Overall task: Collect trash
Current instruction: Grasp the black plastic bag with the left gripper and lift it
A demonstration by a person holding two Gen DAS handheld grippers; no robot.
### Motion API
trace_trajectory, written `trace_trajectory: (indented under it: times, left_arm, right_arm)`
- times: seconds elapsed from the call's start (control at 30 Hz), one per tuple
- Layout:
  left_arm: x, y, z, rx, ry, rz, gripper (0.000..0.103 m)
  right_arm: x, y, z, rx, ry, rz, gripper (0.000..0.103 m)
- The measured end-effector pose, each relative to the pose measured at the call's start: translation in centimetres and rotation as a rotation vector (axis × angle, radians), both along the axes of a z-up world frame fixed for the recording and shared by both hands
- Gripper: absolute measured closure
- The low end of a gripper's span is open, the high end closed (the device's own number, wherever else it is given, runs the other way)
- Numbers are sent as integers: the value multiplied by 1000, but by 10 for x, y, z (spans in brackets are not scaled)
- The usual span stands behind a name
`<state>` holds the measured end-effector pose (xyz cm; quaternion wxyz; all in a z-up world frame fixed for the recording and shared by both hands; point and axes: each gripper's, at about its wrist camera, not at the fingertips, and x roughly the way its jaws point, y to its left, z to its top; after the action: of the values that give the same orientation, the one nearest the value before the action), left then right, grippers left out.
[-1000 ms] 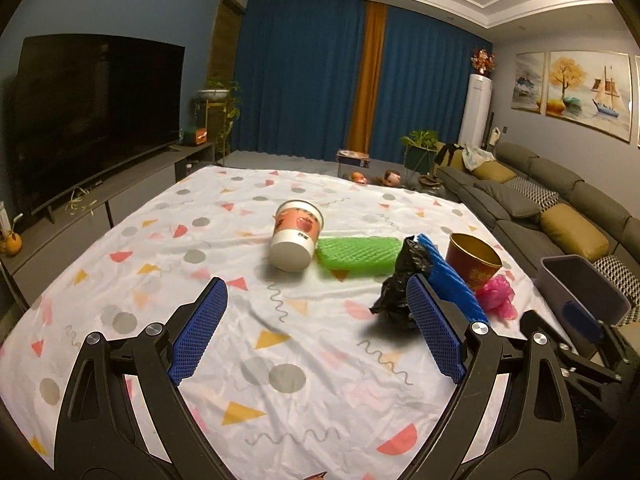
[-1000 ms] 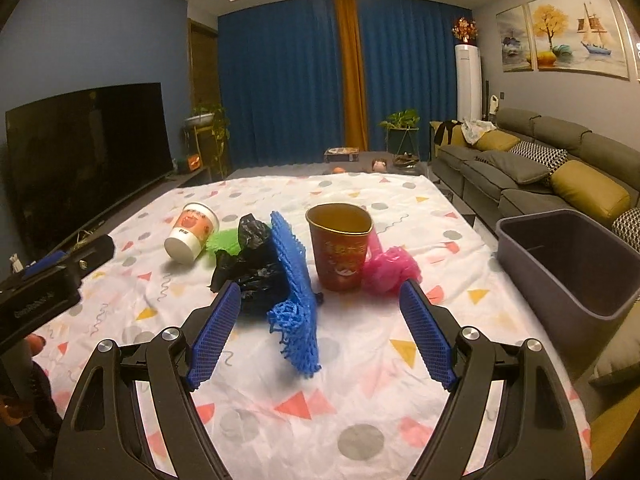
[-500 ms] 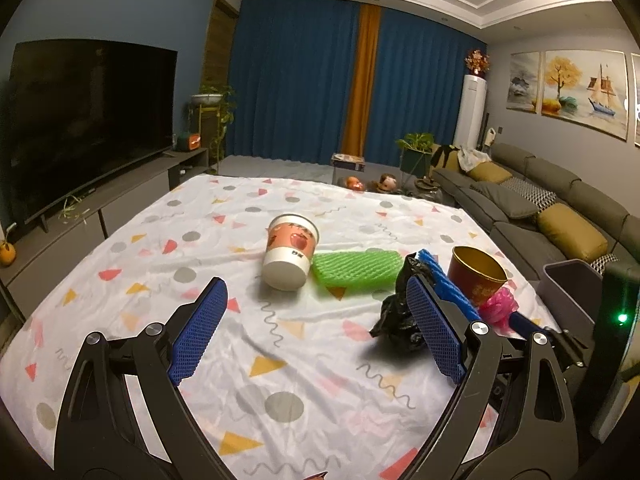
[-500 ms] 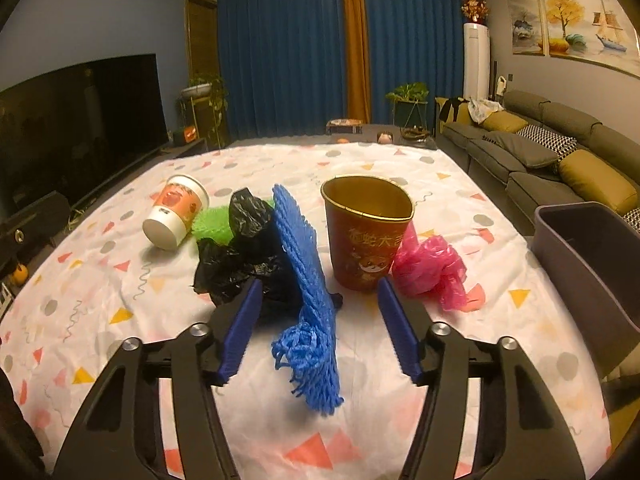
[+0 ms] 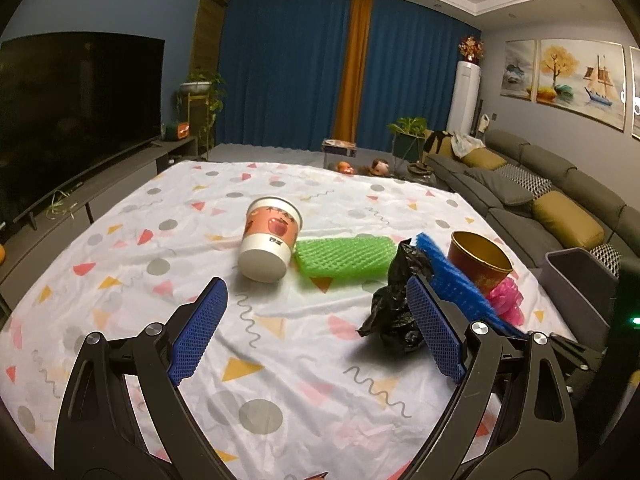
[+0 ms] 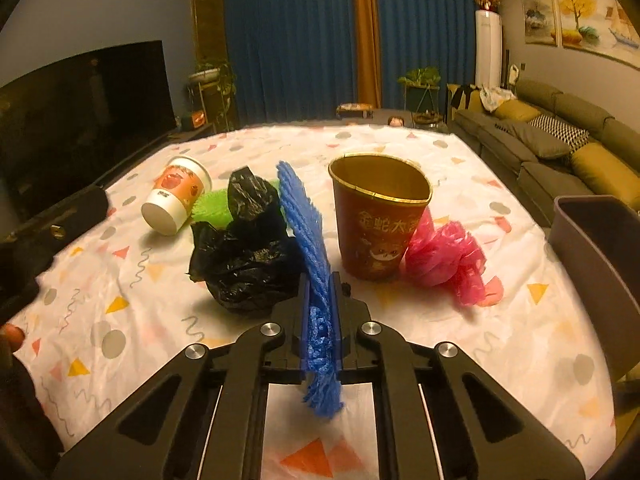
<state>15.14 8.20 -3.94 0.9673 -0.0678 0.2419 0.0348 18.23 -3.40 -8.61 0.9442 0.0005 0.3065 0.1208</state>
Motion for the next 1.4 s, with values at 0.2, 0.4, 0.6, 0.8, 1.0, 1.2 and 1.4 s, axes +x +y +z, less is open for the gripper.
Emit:
trace_trajectory:
  times: [0.2,0.4,0.6,0.8,1.0,1.2,1.4]
  left_arm:
    - [14,-9,-7,-17,33,-32,14]
    - [36,-26,-15,-30,62,-76,14]
    - [57,-35,-32,-29,117,-102,14]
    - [69,-33,-46,-64,179,-133,47]
    - [71,-32,-56,-125,218,-190,88]
    - [60,-33,-54,-115,204,-196,103]
    - [24,-34,-25,-103,114,-191,103]
  right_arm:
    - [-23,-15,23,45,-85,-14,94]
    - [-40,-32,40,84,-133,-39,94]
    - [-52,-44,49,104,-148,-49,94]
    - [-64,-52,56,111,-170,-53,94]
    - [-67,-56,55,114,-160,-62,94]
    - [-72,-58,59,112,-172,-66,94]
    - [-79,-63,64,114,-188,-78,94]
